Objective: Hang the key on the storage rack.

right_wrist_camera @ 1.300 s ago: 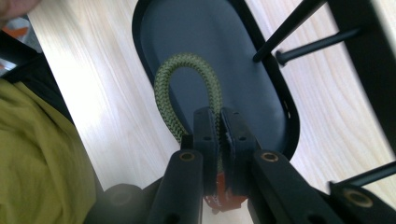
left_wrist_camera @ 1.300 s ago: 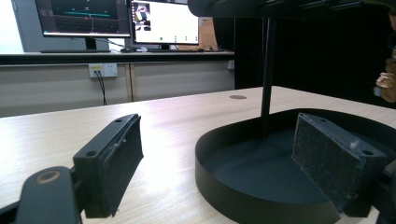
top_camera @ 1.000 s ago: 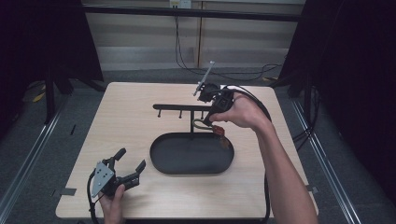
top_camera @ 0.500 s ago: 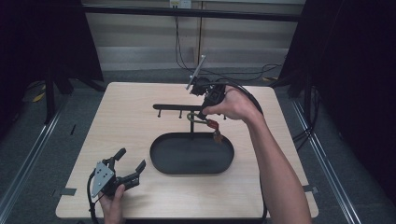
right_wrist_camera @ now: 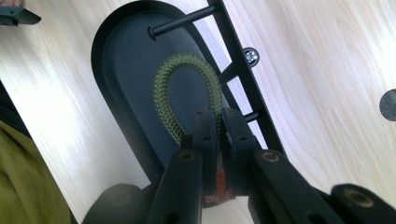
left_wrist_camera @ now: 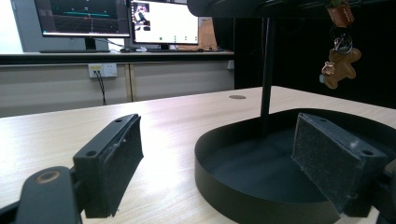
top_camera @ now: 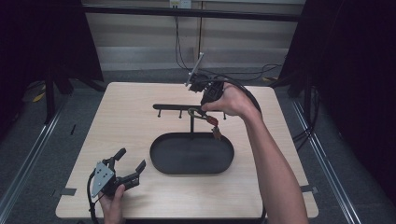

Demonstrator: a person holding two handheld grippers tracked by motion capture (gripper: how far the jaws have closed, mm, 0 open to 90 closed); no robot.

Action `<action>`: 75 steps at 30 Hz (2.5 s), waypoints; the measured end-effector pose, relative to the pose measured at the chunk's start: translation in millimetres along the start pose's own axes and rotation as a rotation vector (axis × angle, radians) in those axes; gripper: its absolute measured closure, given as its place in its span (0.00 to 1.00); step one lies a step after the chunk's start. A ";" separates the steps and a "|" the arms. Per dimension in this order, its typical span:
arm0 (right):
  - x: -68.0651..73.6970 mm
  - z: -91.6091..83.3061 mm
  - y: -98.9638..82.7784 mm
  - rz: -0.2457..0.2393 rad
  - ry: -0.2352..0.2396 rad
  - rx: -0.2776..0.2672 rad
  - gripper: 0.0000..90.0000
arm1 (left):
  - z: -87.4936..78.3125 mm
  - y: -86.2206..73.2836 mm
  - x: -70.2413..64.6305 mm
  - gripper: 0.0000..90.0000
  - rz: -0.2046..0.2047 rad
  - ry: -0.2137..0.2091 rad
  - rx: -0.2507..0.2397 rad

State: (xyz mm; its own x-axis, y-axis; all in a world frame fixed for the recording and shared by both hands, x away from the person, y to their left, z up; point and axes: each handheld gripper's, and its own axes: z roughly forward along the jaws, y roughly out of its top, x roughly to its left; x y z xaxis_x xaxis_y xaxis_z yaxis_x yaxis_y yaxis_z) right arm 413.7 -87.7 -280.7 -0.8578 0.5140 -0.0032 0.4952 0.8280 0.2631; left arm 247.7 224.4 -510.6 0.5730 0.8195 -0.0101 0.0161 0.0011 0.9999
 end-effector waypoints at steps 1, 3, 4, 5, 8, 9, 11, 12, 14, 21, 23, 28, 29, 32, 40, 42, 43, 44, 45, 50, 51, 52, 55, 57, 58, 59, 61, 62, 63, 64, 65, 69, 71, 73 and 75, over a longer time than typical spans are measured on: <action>0.4 0.0 0.7 0.002 -0.004 -0.002 0.94 | 0.0 0.0 0.0 0.18 0.000 0.000 0.000; 0.7 0.7 1.1 0.006 -0.002 -0.002 0.93 | 0.0 0.0 0.0 0.18 0.000 0.000 0.000; 0.7 0.7 1.1 0.006 -0.002 -0.002 0.93 | 0.0 0.0 0.0 0.18 0.000 0.000 0.000; 0.4 0.5 1.3 0.009 -0.004 -0.003 0.92 | 0.0 0.0 0.0 0.18 0.000 -0.001 0.000; -0.6 0.7 0.8 0.018 0.004 -0.007 0.89 | 0.0 0.0 0.0 0.18 0.000 -0.001 0.000; -0.4 1.8 0.6 0.023 -0.002 -0.008 0.88 | 0.0 0.0 0.0 0.18 0.000 -0.001 0.000; -0.6 1.7 0.4 0.023 0.000 -0.013 0.87 | 0.0 0.0 0.0 0.18 -0.001 -0.001 0.000; -0.9 1.7 0.1 0.023 0.002 -0.020 0.87 | 0.0 0.0 0.0 0.18 0.000 -0.001 0.000; -1.9 1.6 0.3 0.028 0.005 -0.014 0.86 | 0.1 0.0 -0.1 0.18 -0.002 -0.001 -0.001; -5.1 1.1 -0.9 0.034 0.022 0.007 0.86 | 0.0 0.0 0.1 0.18 0.000 -0.001 0.000; -6.4 0.8 -1.3 0.036 0.028 -0.006 0.85 | -0.1 0.0 0.2 0.18 0.001 -0.003 0.001; -7.6 -0.3 -1.0 0.037 0.031 -0.004 0.86 | 0.0 0.0 0.1 0.18 0.000 -0.004 0.000; -7.6 -0.3 -1.0 0.037 0.031 -0.004 0.86 | 0.0 0.0 0.1 0.18 0.000 -0.004 0.000; -9.6 -2.4 -2.5 0.041 0.049 -0.011 0.83 | -0.1 0.0 0.2 0.18 0.003 -0.005 0.002; -10.4 -3.6 -9.8 0.049 0.072 -0.015 0.75 | 0.3 -0.1 -0.3 0.18 -0.006 -0.004 -0.004; -11.7 -4.4 -13.4 0.058 0.083 -0.030 0.70 | 0.0 0.0 0.1 0.18 0.000 -0.004 0.000; -12.0 -4.3 -14.6 0.061 0.084 -0.033 0.68 | -0.1 0.0 0.2 0.18 0.001 -0.004 0.001; -12.4 -4.2 -15.9 0.058 0.083 -0.033 0.66 | -0.1 0.0 0.3 0.18 0.003 -0.005 0.002; -12.0 -4.0 -17.0 0.060 0.083 -0.035 0.64 | -0.1 0.0 0.3 0.18 0.003 -0.005 0.002; -12.7 -5.0 -21.4 0.078 0.073 -0.050 0.53 | 0.0 0.0 0.0 0.18 -0.001 -0.005 0.000; -12.7 -5.0 -21.4 0.078 0.073 -0.050 0.53 | 0.0 0.0 0.1 0.18 0.000 -0.005 0.001; -12.2 -5.1 -22.1 0.085 0.078 -0.057 0.51 | -0.1 0.0 0.1 0.18 0.000 -0.005 0.001; -9.5 -1.8 -24.6 0.087 0.065 -0.067 0.41 | -0.1 0.0 0.2 0.18 0.001 -0.005 0.001; -8.7 -1.3 -25.4 0.090 0.067 -0.072 0.41 | 0.0 -0.1 0.1 0.18 0.000 -0.005 -0.001; -6.0 -0.9 -27.2 0.102 0.059 -0.083 0.38 | 0.1 -0.1 0.0 0.18 -0.001 -0.007 -0.003; -5.4 -0.4 -28.7 0.100 0.056 -0.095 0.37 | 0.2 -0.1 -0.1 0.18 -0.003 -0.007 -0.004; -2.5 -0.2 -31.9 0.110 0.043 -0.114 0.34 | -0.2 0.0 0.3 0.18 0.004 -0.007 0.001; -2.5 -0.2 -31.9 0.110 0.043 -0.114 0.34 | -0.5 0.1 0.6 0.18 0.006 -0.009 0.006; -0.1 0.6 -35.9 0.118 0.035 -0.131 0.31 | -0.5 0.2 0.6 0.18 0.007 -0.009 0.007; 0.9 1.2 -38.1 0.124 0.033 -0.141 0.32 | -0.3 0.1 0.3 0.18 0.003 -0.009 0.003; 0.9 1.2 -38.1 0.124 0.033 -0.141 0.32 | -0.3 0.1 0.3 0.18 0.003 -0.009 0.003; 7.9 4.6 -50.6 0.109 0.045 -0.186 0.32 | -0.5 0.2 0.6 0.18 0.007 -0.009 0.006; 9.3 5.0 -53.4 0.108 0.048 -0.201 0.32 | -0.5 0.2 0.6 0.18 0.007 -0.008 0.006; 12.2 7.6 -58.5 0.117 0.045 -0.223 0.31 | -0.5 0.2 0.7 0.17 0.008 -0.009 0.007; 15.6 11.3 -63.8 0.113 0.044 -0.232 0.29 | -0.6 0.2 0.7 0.18 0.009 -0.009 0.008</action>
State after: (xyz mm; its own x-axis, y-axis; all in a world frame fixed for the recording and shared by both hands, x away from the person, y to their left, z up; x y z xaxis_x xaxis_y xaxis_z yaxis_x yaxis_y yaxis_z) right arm 370.4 -130.1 -308.4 -0.8068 0.5854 0.0797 0.5473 0.6899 0.4738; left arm 247.7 225.3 -510.4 0.5805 0.8143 -0.0017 0.0174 -0.0103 0.9998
